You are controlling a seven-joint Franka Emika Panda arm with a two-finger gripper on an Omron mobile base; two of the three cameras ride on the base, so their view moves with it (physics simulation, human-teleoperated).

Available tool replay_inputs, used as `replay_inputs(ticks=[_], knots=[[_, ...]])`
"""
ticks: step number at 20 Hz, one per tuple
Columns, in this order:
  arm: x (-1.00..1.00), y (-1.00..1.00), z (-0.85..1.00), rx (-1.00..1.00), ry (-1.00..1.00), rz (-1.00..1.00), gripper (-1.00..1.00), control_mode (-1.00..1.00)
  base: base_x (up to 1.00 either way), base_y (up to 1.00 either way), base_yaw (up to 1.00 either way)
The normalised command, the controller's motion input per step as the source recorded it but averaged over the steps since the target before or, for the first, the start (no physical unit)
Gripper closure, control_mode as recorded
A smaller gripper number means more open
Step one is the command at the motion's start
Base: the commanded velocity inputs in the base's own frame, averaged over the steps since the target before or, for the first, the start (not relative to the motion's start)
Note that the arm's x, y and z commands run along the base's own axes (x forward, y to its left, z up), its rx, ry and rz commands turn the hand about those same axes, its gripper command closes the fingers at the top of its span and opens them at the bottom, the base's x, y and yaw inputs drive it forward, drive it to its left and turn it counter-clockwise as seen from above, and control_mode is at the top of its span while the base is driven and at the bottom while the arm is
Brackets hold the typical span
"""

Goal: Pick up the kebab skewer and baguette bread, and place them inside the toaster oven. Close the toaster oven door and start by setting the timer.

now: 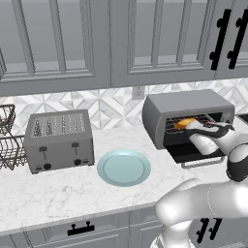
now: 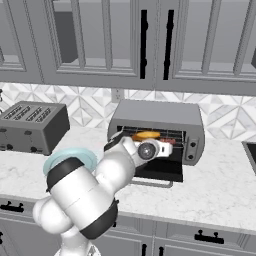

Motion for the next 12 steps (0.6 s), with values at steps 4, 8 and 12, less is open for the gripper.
replay_inputs(ticks=[4,8,12], knots=[[0.22,0.00,0.00,0.00,0.00,0.00,-1.00,-1.00,0.00,0.00,0.00],[0.19,0.00,0.00,0.00,0.00,0.00,-1.00,-1.00,0.00,0.00,0.00],[0.18,0.00,0.00,0.00,0.00,0.00,-1.00,-1.00,0.00,0.00,0.00]])
